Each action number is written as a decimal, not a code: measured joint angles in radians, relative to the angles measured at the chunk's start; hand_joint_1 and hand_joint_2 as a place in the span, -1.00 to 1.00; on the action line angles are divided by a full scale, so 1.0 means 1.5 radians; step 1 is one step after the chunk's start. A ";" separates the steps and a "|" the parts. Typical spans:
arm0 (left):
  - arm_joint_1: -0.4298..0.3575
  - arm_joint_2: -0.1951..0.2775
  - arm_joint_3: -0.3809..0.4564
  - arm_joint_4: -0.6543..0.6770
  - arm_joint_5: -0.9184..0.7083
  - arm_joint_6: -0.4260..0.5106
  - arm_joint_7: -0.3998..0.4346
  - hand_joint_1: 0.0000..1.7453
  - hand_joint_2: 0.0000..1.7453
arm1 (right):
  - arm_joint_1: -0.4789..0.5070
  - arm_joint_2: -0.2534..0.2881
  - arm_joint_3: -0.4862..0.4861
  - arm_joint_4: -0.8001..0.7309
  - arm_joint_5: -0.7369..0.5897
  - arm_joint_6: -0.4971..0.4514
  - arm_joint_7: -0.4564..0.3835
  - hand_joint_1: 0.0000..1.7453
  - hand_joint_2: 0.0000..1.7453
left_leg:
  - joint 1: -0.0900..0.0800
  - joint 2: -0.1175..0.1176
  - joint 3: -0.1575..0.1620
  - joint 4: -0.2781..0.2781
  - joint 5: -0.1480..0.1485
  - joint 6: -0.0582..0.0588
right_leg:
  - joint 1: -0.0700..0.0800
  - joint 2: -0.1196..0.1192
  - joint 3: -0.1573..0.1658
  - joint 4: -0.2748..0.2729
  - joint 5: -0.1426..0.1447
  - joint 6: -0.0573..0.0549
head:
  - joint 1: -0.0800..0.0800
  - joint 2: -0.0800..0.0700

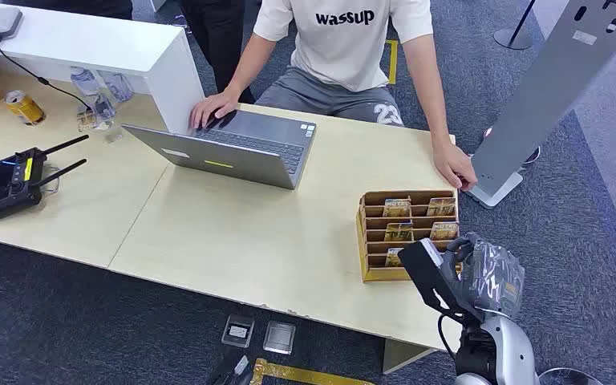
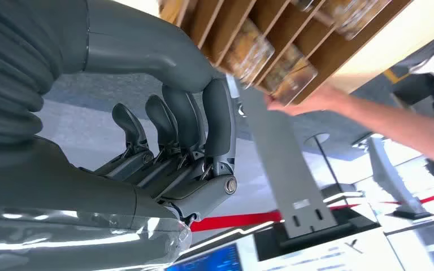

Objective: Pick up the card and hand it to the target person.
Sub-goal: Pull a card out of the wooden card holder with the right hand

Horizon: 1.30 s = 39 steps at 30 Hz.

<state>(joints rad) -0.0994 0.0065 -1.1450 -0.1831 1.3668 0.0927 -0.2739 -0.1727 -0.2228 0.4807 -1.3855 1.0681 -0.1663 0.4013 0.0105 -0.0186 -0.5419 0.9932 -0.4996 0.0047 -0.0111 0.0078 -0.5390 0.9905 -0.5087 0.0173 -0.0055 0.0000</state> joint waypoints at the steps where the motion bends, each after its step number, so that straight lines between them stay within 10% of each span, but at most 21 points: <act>1: 0.000 0.000 0.000 0.000 0.000 0.000 0.001 -1.00 -1.00 | -0.003 0.003 0.003 0.005 0.001 0.002 -0.002 0.61 1.00 | 0.000 0.000 0.000 0.000 0.000 0.000 | 0.000 0.000 0.000 0.000 0.000 0.000 | 0.000 0.000; 22: 0.000 0.000 -0.003 0.000 -0.005 -0.001 0.007 -1.00 -1.00 | -0.076 0.065 0.072 0.226 0.016 -0.025 -0.024 -0.01 1.00 | 0.000 0.000 0.000 0.000 0.000 0.000 | 0.000 0.000 0.000 0.000 0.000 0.000 | 0.000 0.000; 39: 0.000 0.000 -0.003 0.000 -0.005 -0.001 0.007 -1.00 -1.00 | -0.094 0.069 0.078 0.265 0.026 -0.033 -0.020 0.11 1.00 | 0.000 0.000 0.000 0.000 0.000 0.000 | 0.000 0.000 0.000 0.000 0.000 0.000 | 0.000 0.000</act>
<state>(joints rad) -0.0990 0.0061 -1.1494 -0.1831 1.3592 0.0916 -0.2640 -0.3135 -0.1196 0.5983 -0.9883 1.1078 -0.2152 0.3708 0.0105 -0.0189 -0.5422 0.9932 -0.4996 0.0047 -0.0111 0.0077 -0.5393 0.9905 -0.5088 0.0172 -0.0057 0.0000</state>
